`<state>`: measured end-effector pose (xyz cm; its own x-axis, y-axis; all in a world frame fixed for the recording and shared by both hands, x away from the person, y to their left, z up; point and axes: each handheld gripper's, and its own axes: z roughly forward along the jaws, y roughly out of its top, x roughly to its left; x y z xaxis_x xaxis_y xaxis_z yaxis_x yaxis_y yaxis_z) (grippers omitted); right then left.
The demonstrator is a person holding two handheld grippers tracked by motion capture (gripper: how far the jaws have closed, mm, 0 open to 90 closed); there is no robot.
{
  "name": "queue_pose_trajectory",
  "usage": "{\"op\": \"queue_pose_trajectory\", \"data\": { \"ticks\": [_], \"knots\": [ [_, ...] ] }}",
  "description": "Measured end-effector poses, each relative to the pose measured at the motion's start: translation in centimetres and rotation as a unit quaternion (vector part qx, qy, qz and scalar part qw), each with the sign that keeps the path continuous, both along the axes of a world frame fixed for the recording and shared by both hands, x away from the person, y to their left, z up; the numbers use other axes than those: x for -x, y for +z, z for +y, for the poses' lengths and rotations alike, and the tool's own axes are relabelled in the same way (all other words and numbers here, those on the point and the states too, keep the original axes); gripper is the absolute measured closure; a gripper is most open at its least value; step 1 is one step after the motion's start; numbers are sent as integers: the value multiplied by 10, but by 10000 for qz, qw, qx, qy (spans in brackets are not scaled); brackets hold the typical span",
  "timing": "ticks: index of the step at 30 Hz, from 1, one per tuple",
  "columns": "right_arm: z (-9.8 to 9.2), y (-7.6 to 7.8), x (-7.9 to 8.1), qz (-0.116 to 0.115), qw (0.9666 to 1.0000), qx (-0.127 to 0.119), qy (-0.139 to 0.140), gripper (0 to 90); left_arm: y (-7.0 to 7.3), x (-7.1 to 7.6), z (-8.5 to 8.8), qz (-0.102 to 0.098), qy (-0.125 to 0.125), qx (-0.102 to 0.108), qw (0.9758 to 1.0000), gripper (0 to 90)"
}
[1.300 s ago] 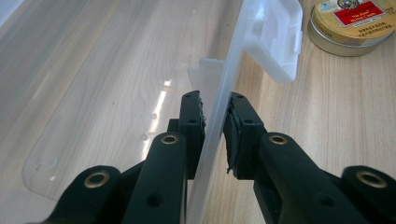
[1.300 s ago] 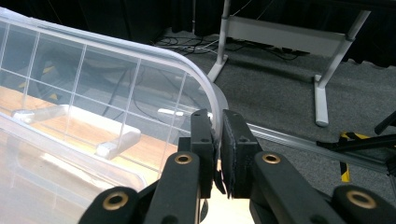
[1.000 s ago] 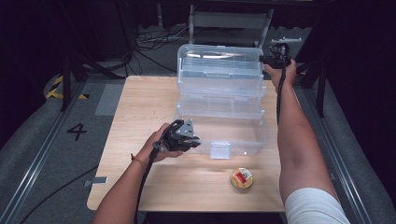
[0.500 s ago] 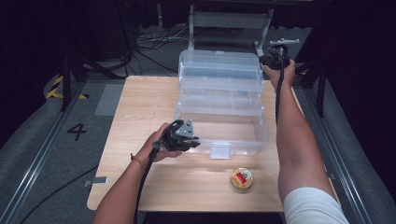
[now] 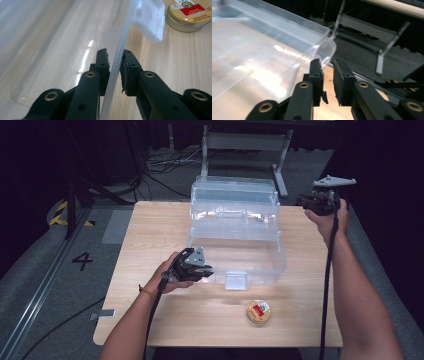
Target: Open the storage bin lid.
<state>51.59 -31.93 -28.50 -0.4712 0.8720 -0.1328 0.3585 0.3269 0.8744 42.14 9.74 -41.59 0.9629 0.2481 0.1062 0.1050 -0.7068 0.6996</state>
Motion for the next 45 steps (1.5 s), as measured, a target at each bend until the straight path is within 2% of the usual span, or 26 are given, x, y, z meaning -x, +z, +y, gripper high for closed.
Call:
{"op": "queue_pose_trajectory", "data": {
  "ticks": [4,6,7,9,11,14,20,27,30,33,36,38,40,42,43,45],
  "knots": [
    [-4,0,36,57,9997,-36,214,721,0,0,0,30,17,-5,10000,783],
    [-3,-6,54,111,9992,133,367,709,0,0,0,40,28,-13,10000,781],
    [-3,-9,61,137,9989,95,428,706,0,0,0,52,45,-3,10000,781],
    [-3,-12,67,175,9984,85,528,697,0,0,0,62,43,5,10000,780],
    [-3,-18,80,215,9978,86,614,680,0,-1,0,81,55,11,10000,779],
    [-2,-22,90,226,9971,247,688,673,1,-1,0,82,48,-7,10000,779],
    [-5,-25,100,289,9961,243,804,646,1,-1,0,105,53,-30,9999,778],
    [-1,-33,108,479,9932,414,981,586,2,-2,-1,87,31,-74,9999,778],
    [0,-40,111,609,9916,461,1039,535,6,0,-4,27,66,-263,9996,782],
    [0,-46,113,693,9913,490,1007,504,7,2,-5,-1,110,-306,9995,776],
    [0,-52,117,796,9898,562,1040,480,11,4,-7,-79,147,-434,9989,764],
    [1,-55,121,833,9889,608,1069,460,18,9,-6,-244,207,-547,9980,735],
    [1,-56,126,861,9882,570,1132,443,26,16,-1,-363,249,-484,9979,694],
    [2,-58,131,886,9872,591,1185,430,36,24,8,-426,283,-273,9983,685],
    [3,-60,133,915,9865,606,1217,421,40,26,12,-505,353,-206,9979,660],
    [5,-62,135,961,9852,618,1279,404,47,32,21,-529,462,-104,9975,614]
  ]
}}
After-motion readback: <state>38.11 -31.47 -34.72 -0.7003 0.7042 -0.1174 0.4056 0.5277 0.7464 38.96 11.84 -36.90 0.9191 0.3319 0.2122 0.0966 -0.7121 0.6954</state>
